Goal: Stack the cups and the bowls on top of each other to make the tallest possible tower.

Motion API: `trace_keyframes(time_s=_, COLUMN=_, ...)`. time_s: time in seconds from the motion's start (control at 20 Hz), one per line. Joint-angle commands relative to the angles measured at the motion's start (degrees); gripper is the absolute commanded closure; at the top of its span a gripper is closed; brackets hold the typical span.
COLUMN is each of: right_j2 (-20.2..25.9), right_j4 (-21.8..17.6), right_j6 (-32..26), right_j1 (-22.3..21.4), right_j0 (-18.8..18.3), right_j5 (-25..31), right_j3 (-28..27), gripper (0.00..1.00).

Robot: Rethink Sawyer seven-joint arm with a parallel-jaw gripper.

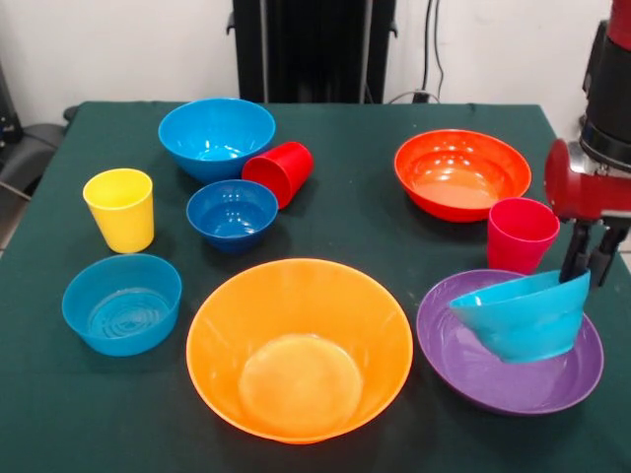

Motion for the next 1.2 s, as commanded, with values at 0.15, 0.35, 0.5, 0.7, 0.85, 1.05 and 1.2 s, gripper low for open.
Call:
trace_keyframes(time_s=0.15, right_j2=2.3, right_j4=-0.6, right_j6=9.1, right_j1=2.4, right_j0=1.2, right_j5=0.4, right_j3=0.3, gripper=1.00)
trace_keyframes(time_s=0.35, right_j2=3.0, right_j4=-0.6, right_j6=9.1, right_j1=1.9, right_j0=0.7, right_j5=-3.4, right_j3=4.8, gripper=1.00)
trace_keyframes(time_s=0.5, right_j2=3.2, right_j4=-0.5, right_j6=9.4, right_j1=1.8, right_j0=0.3, right_j5=-5.4, right_j3=6.4, gripper=1.00)
trace_keyframes(time_s=0.7, right_j2=3.4, right_j4=-0.5, right_j6=8.6, right_j1=1.4, right_j0=0.2, right_j5=-6.0, right_j3=8.0, gripper=0.00)
trace_keyframes(time_s=0.85, right_j2=4.0, right_j4=-0.6, right_j6=7.1, right_j1=1.5, right_j0=-0.1, right_j5=-6.3, right_j3=7.9, gripper=0.00)
trace_keyframes(time_s=1.05, right_j2=3.4, right_j4=-0.9, right_j6=7.8, right_j1=1.5, right_j0=0.2, right_j5=-7.2, right_j3=8.3, gripper=0.00)
trace_keyframes(time_s=1.2, right_j2=3.5, right_j4=-0.6, right_j6=8.5, right_j1=1.6, right_j0=0.1, right_j5=-8.6, right_j3=8.5, gripper=0.00)
